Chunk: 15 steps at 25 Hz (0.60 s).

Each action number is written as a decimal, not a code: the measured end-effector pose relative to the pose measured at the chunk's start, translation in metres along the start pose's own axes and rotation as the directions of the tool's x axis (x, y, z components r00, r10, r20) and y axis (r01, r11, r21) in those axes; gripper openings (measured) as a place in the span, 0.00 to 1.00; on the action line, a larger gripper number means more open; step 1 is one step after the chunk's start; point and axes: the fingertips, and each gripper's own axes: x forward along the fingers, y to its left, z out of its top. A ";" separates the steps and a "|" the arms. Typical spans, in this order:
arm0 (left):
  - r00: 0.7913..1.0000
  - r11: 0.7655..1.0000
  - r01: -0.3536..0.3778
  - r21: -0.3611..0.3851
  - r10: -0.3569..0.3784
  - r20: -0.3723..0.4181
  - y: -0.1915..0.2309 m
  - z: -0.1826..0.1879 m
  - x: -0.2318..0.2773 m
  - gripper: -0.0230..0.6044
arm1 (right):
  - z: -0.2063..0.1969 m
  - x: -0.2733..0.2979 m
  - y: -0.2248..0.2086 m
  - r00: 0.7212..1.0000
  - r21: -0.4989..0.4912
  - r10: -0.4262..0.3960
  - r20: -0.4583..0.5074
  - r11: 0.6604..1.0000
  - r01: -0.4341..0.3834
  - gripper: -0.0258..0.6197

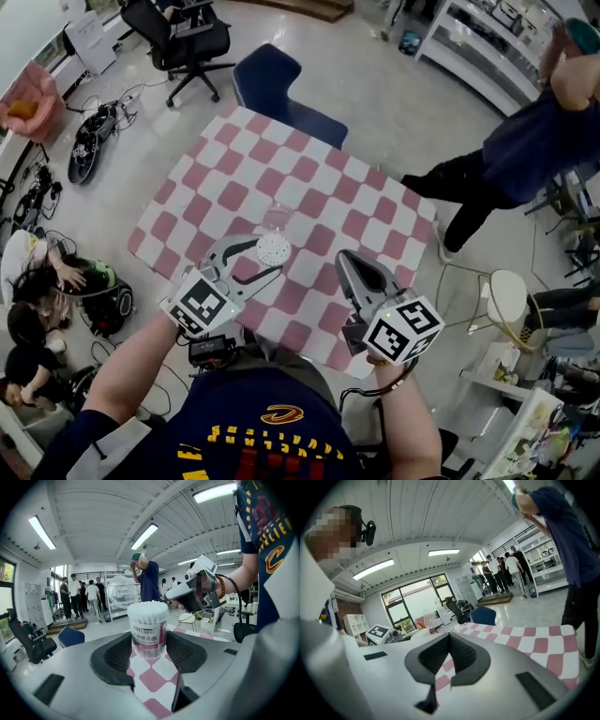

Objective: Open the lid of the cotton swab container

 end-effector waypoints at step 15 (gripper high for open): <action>1.000 0.999 0.020 -0.036 -0.020 -0.003 -0.007 -0.005 -0.006 0.41 | -0.006 0.008 0.011 1.000 -0.027 -0.012 -0.018 1.000 0.011 0.06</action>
